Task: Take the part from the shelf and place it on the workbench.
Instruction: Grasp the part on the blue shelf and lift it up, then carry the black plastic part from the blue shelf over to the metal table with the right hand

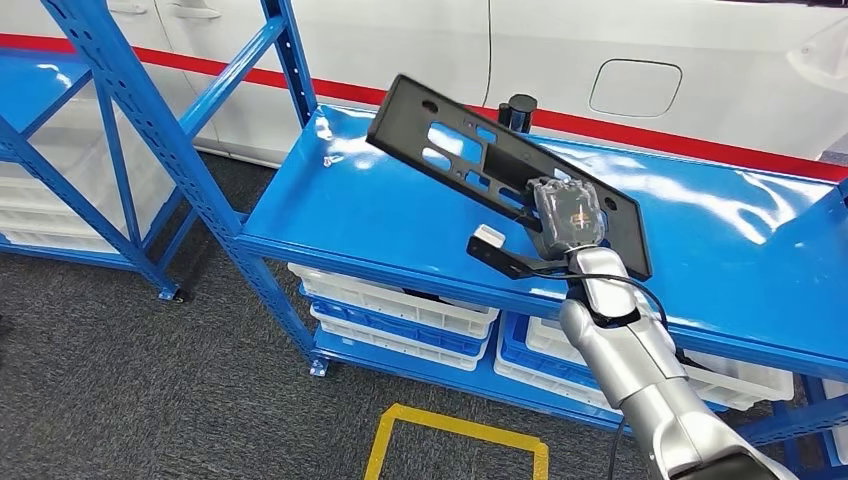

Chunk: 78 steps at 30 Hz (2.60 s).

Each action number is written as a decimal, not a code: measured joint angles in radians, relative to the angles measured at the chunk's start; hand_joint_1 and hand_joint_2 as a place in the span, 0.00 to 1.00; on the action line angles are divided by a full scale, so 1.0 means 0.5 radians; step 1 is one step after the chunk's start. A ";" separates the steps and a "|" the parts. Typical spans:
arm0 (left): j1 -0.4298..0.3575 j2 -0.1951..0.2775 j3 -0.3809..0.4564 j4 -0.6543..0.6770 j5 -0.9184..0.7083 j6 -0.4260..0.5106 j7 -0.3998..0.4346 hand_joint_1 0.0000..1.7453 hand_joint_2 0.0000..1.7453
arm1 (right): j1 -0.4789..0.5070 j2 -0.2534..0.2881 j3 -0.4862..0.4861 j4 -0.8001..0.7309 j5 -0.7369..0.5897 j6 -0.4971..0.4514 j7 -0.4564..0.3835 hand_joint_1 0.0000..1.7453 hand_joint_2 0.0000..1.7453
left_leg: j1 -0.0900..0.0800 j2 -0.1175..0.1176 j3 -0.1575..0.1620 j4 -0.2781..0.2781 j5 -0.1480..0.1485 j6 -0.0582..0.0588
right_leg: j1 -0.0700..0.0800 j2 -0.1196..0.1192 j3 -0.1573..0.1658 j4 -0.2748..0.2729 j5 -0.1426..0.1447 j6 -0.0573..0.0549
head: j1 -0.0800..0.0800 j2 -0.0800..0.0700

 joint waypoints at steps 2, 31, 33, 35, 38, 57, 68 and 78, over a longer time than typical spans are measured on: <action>0.000 -0.003 0.000 0.000 -0.008 0.003 0.006 0.00 0.00 | 0.047 -0.013 -0.054 -0.185 -0.054 -0.064 -0.031 0.94 1.00 | 0.000 0.000 -0.002 0.000 0.000 0.000 | 0.000 0.000 -0.001 0.000 0.000 0.000 | 0.000 0.000; 0.007 -0.024 0.017 0.000 0.052 -0.028 0.003 0.00 0.00 | 0.680 -0.155 -0.315 -1.751 -3.056 1.127 -0.862 0.94 1.00 | -0.006 0.001 -0.010 0.018 -0.019 0.022 | -0.010 0.000 0.001 -0.004 -0.001 0.001 | -0.001 0.000; 0.007 -0.023 0.019 0.000 0.060 -0.034 -0.001 0.00 0.00 | 0.721 -0.156 -0.311 -1.795 -3.078 1.173 -0.867 0.94 1.00 | -0.009 0.000 -0.010 0.024 -0.013 0.032 | -0.012 0.000 0.005 -0.006 0.006 0.010 | -0.001 0.000; 0.007 -0.027 0.021 0.000 0.066 -0.035 -0.003 0.00 0.00 | 0.747 -0.160 -0.310 -1.833 -3.085 1.191 -0.869 0.94 1.00 | 0.002 0.005 0.000 0.001 0.013 0.050 | -0.005 0.001 -0.003 0.007 -0.005 0.021 | 0.000 0.000; 0.006 -0.028 0.028 0.000 0.072 -0.037 -0.005 0.00 0.00 | 0.770 -0.166 -0.308 -1.871 -3.081 1.207 -0.870 0.94 1.00 | 0.016 0.020 0.004 -0.031 0.043 0.073 | 0.000 0.001 -0.103 0.252 -0.156 0.002 | 0.011 0.000; 0.009 -0.026 0.054 -0.002 0.078 -0.048 -0.007 0.00 0.00 | 0.861 -0.154 -0.294 -1.951 -3.043 1.212 -0.857 0.94 1.00 | 0.050 0.017 -0.253 0.614 -0.289 -0.041 | -0.022 0.008 0.020 0.024 -0.037 -0.058 | 0.007 0.000; -0.002 -0.030 0.056 -0.002 0.079 -0.049 -0.007 0.00 0.00 | 0.862 -0.151 -0.292 -1.962 -3.016 1.212 -0.845 0.94 1.00 | 0.016 0.031 0.066 -0.011 -0.026 0.060 | -0.010 0.002 -0.118 0.183 -0.102 0.017 | 0.020 0.000; 0.006 -0.039 0.059 -0.003 0.080 -0.033 -0.025 0.00 0.00 | 0.874 -0.113 -0.310 -1.961 -2.969 1.233 -0.798 0.94 1.00 | -0.003 0.037 -0.146 0.009 0.162 0.022 | 0.008 0.002 0.297 -0.056 -0.219 0.040 | 0.023 0.000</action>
